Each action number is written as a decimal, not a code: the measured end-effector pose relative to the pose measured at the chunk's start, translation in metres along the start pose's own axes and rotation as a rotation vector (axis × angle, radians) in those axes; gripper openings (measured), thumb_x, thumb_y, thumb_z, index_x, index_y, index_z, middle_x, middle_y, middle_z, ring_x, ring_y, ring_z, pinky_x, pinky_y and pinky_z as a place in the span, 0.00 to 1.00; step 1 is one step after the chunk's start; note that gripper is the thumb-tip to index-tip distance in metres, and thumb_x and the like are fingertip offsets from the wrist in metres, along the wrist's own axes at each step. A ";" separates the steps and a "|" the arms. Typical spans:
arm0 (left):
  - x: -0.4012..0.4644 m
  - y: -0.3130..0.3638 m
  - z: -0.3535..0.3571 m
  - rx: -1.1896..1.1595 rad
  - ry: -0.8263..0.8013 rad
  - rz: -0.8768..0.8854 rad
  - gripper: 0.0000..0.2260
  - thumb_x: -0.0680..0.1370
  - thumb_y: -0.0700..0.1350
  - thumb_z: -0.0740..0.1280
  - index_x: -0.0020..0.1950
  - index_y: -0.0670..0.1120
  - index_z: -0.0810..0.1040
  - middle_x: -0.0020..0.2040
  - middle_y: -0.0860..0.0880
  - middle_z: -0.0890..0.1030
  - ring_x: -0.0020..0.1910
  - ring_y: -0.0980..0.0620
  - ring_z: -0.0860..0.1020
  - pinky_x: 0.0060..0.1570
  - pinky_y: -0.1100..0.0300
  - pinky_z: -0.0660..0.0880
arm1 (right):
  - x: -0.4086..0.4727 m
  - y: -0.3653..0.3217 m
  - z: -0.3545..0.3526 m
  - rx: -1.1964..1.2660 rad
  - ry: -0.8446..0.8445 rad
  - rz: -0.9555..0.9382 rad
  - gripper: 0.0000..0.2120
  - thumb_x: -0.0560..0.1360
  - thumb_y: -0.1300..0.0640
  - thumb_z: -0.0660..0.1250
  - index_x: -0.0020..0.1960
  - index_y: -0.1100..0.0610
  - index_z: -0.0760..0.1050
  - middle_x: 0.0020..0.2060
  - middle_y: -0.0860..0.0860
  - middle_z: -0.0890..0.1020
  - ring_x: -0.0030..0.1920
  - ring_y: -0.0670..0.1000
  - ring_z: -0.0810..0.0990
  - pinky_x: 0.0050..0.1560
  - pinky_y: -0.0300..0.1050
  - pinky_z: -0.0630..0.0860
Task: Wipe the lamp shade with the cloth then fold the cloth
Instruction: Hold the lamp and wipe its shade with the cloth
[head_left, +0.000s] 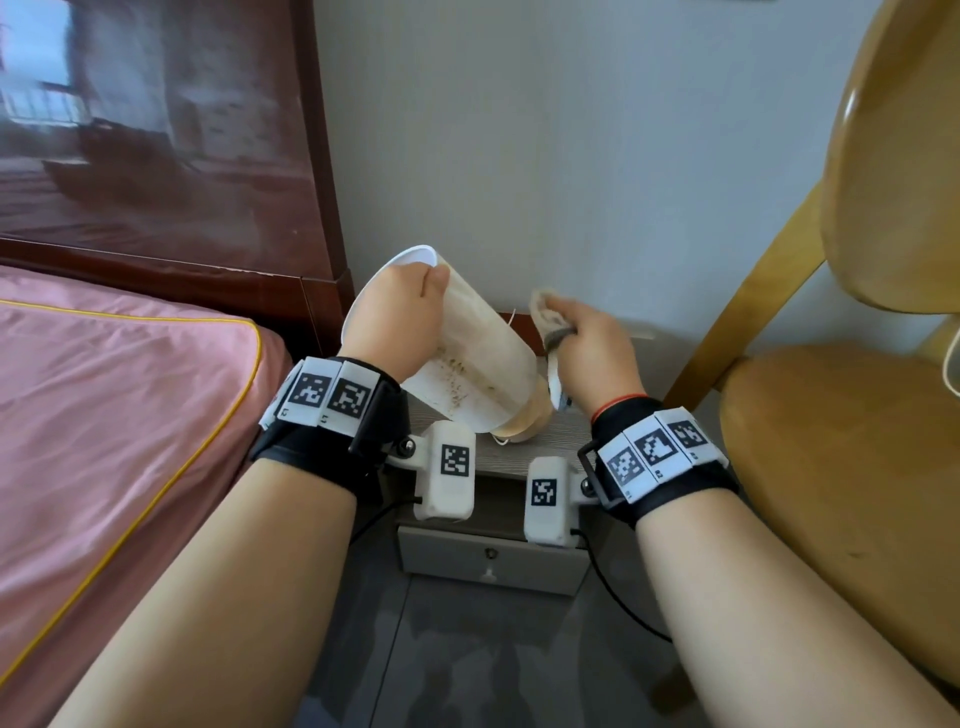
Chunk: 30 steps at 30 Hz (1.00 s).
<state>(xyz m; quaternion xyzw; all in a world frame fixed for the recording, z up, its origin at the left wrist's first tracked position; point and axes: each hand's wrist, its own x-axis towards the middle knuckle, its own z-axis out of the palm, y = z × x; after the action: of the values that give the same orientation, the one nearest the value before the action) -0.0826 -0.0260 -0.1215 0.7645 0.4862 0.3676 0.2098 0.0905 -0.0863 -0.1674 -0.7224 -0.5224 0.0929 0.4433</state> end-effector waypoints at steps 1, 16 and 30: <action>0.000 0.001 0.001 0.003 -0.007 0.004 0.21 0.83 0.50 0.53 0.31 0.44 0.62 0.29 0.45 0.66 0.32 0.45 0.67 0.38 0.46 0.72 | 0.002 -0.007 0.000 0.070 0.043 -0.039 0.23 0.74 0.68 0.54 0.64 0.54 0.76 0.58 0.58 0.80 0.58 0.57 0.77 0.60 0.52 0.74; -0.003 0.003 0.007 -0.058 -0.063 0.026 0.21 0.83 0.49 0.55 0.30 0.47 0.61 0.27 0.50 0.64 0.28 0.49 0.64 0.35 0.54 0.64 | -0.010 -0.012 0.033 0.149 -0.181 -0.188 0.32 0.76 0.73 0.50 0.75 0.49 0.61 0.76 0.50 0.62 0.75 0.48 0.60 0.68 0.30 0.54; 0.001 -0.001 0.006 -0.032 -0.111 0.061 0.20 0.83 0.52 0.54 0.31 0.48 0.62 0.28 0.50 0.64 0.28 0.50 0.65 0.35 0.56 0.65 | 0.004 0.020 -0.003 0.004 0.061 0.186 0.22 0.76 0.65 0.53 0.68 0.56 0.70 0.62 0.58 0.77 0.63 0.59 0.75 0.61 0.47 0.70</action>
<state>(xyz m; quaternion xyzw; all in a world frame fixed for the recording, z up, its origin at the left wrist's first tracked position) -0.0781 -0.0250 -0.1259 0.7949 0.4443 0.3385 0.2371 0.1080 -0.0862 -0.1792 -0.7694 -0.4390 0.1128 0.4501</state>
